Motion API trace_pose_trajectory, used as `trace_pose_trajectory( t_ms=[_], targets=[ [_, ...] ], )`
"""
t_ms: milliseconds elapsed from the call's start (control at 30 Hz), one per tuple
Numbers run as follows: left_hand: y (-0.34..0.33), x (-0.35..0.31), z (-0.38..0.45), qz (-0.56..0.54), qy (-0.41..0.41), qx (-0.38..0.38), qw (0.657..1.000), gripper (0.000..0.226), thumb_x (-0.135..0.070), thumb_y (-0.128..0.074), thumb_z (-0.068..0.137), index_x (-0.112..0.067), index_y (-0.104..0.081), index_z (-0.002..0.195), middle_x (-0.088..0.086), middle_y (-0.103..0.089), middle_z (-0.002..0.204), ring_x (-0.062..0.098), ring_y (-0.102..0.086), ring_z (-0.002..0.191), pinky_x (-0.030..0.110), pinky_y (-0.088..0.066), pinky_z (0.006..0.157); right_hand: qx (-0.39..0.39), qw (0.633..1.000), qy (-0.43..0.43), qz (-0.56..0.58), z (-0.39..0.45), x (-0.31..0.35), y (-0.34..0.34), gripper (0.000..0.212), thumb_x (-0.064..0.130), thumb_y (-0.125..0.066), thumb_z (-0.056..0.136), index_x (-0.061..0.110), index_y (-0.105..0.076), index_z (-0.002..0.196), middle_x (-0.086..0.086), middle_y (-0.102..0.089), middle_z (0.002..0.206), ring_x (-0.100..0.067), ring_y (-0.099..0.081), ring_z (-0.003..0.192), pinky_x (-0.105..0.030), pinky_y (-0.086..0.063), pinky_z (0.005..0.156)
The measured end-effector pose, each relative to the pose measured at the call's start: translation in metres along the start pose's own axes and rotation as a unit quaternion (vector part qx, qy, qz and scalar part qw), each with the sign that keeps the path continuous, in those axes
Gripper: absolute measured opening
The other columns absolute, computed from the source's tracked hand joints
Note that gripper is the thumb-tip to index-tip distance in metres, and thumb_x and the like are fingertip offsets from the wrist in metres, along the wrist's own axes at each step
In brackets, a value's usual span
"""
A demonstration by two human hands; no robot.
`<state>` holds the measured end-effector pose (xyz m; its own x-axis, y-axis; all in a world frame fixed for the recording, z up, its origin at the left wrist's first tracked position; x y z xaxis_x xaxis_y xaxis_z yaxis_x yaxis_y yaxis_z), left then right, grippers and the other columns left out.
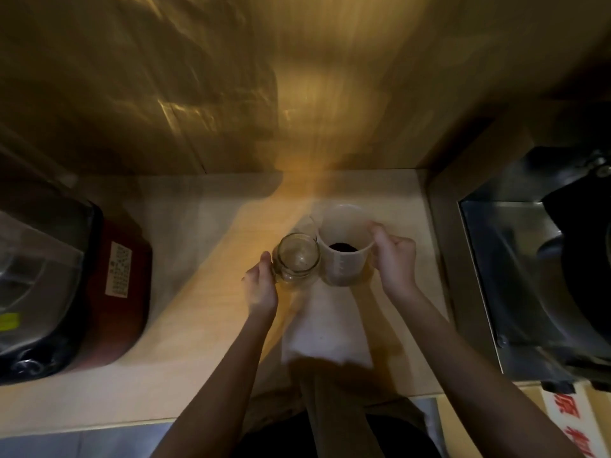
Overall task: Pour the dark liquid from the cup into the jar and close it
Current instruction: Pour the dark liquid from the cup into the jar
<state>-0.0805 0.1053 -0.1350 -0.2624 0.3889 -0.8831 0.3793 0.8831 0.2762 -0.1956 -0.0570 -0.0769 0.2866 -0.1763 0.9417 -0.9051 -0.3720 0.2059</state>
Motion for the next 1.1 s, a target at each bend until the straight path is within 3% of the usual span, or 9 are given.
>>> trace_pose_trajectory(
  t_ms=[200, 333, 467, 533, 600, 733, 867, 967, 1100],
  targets=[
    [0.005, -0.028, 0.003, 0.023, -0.016, 0.016, 0.999, 0.042, -0.031, -0.043, 0.089, -0.008, -0.043, 0.053, 0.01, -0.041, 0.055, 0.019, -0.035, 0.055, 0.034, -0.028, 0.058, 0.009, 1.0, 0.028, -0.012, 0.009, 0.013, 0.008, 0.047, 0.029, -0.062, 0.087, 0.013, -0.046, 0.045, -0.005, -0.037, 0.047, -0.015, -0.038, 0.045, -0.028, -0.034, 0.052],
    [0.018, -0.048, 0.002, 0.048, -0.027, 0.052, 0.997, 0.044, -0.027, -0.044, 0.087, -0.011, -0.041, 0.046, 0.01, -0.041, 0.051, 0.022, -0.036, 0.053, 0.035, -0.03, 0.058, 0.038, 0.998, 0.053, -0.019, 0.014, 0.033, 0.018, 0.052, 0.032, -0.053, 0.092, 0.018, -0.041, 0.044, 0.009, -0.039, 0.039, -0.003, -0.038, 0.037, -0.018, -0.034, 0.045],
    [0.037, -0.073, -0.004, 0.047, -0.065, 0.076, 0.994, 0.04, -0.029, -0.045, 0.085, -0.01, -0.045, 0.05, 0.006, -0.041, 0.047, 0.022, -0.037, 0.052, 0.037, -0.033, 0.059, 0.089, 0.985, 0.136, -0.05, 0.014, 0.067, 0.023, 0.049, 0.031, -0.056, 0.092, 0.006, -0.049, 0.05, -0.008, -0.04, 0.048, -0.017, -0.041, 0.048, -0.028, -0.035, 0.056],
    [0.046, -0.088, -0.01, 0.044, -0.089, 0.084, 0.992, 0.043, -0.031, -0.045, 0.085, -0.014, -0.047, 0.046, -0.002, -0.043, 0.04, 0.018, -0.038, 0.048, 0.036, -0.032, 0.058, 0.103, 0.978, 0.169, -0.061, 0.013, 0.087, 0.023, 0.052, 0.033, -0.054, 0.092, 0.009, -0.047, 0.046, -0.003, -0.041, 0.043, -0.015, -0.042, 0.044, -0.026, -0.035, 0.055],
    [0.053, -0.107, -0.02, 0.065, -0.125, 0.086, 0.986, 0.045, -0.028, -0.044, 0.089, -0.01, -0.049, 0.048, 0.002, -0.047, 0.044, 0.019, -0.04, 0.049, 0.037, -0.033, 0.06, 0.124, 0.968, 0.203, -0.077, 0.014, 0.106, 0.022, 0.057, 0.042, -0.053, 0.09, 0.006, -0.047, 0.046, -0.004, -0.041, 0.041, -0.017, -0.042, 0.042, -0.028, -0.037, 0.055],
    [0.06, -0.14, -0.039, 0.096, -0.166, 0.107, 0.976, 0.043, -0.028, -0.041, 0.091, -0.001, -0.057, 0.061, 0.011, -0.05, 0.058, 0.021, -0.043, 0.056, 0.036, -0.036, 0.06, 0.167, 0.93, 0.289, -0.151, 0.009, 0.146, 0.019, 0.078, 0.059, -0.051, 0.076, -0.011, -0.042, 0.044, -0.012, -0.04, 0.046, -0.037, -0.043, 0.043, -0.045, -0.045, 0.056],
    [0.06, -0.157, -0.05, 0.111, -0.209, 0.066, 0.969, 0.042, -0.027, -0.045, 0.089, -0.007, -0.051, 0.053, 0.011, -0.044, 0.053, 0.02, -0.039, 0.053, 0.032, -0.036, 0.054, 0.167, 0.881, 0.37, -0.244, 0.002, 0.184, 0.017, 0.06, 0.037, -0.061, 0.083, 0.006, -0.043, 0.035, -0.008, -0.035, 0.039, -0.026, -0.039, 0.039, -0.041, -0.044, 0.05],
    [0.057, -0.167, -0.054, 0.132, -0.234, 0.018, 0.963, 0.048, -0.03, -0.047, 0.086, 0.001, -0.045, 0.05, 0.018, -0.037, 0.056, 0.027, -0.038, 0.058, 0.036, -0.032, 0.057, 0.153, 0.831, 0.434, -0.312, -0.005, 0.21, 0.017, 0.057, 0.026, -0.06, 0.086, 0.014, -0.039, 0.034, 0.0, -0.031, 0.036, -0.019, -0.034, 0.037, -0.032, -0.035, 0.046],
    [0.051, -0.179, -0.06, 0.137, -0.245, -0.023, 0.959, 0.051, -0.04, -0.039, 0.076, 0.004, -0.053, 0.054, 0.037, -0.054, 0.07, 0.043, -0.054, 0.073, 0.041, -0.042, 0.063, 0.158, 0.768, 0.47, -0.404, -0.018, 0.24, 0.011, 0.054, 0.023, -0.056, 0.083, 0.015, -0.037, 0.033, 0.0, -0.03, 0.036, -0.017, -0.03, 0.037, -0.031, -0.033, 0.048]
  ],
)
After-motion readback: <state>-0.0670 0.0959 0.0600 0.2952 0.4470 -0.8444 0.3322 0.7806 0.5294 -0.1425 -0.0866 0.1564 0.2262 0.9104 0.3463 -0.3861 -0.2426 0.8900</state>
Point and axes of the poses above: each hand's wrist, its own z-axis towards the middle knuckle, its own y-axis out of the back of the hand, x = y × z, the point moved 1 cm from there along z, towards the middle knuckle
